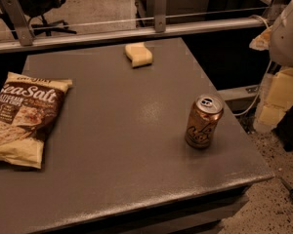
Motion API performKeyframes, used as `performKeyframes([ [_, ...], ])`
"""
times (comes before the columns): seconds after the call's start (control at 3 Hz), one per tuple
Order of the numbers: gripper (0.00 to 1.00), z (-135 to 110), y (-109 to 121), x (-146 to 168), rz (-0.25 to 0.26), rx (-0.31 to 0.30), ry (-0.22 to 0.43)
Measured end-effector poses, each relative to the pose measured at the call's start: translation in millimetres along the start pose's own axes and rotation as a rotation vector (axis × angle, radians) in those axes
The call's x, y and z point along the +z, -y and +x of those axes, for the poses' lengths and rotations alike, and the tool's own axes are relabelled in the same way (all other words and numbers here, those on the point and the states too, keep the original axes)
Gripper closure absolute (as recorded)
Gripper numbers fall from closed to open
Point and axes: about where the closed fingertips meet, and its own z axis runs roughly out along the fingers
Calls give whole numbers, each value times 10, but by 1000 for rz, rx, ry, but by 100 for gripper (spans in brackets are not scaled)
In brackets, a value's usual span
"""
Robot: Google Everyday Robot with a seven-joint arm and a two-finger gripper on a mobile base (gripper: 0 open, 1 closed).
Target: Move orange can near sponge
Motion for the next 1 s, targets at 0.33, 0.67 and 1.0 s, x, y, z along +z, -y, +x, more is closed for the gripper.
performKeyframes([
  [0.33, 0, 0, 0, 0, 0, 0, 0],
  [0.67, 0, 18, -2, 29, 0, 19, 56],
  [1.0, 0, 15, -59, 214, -5, 47, 187],
])
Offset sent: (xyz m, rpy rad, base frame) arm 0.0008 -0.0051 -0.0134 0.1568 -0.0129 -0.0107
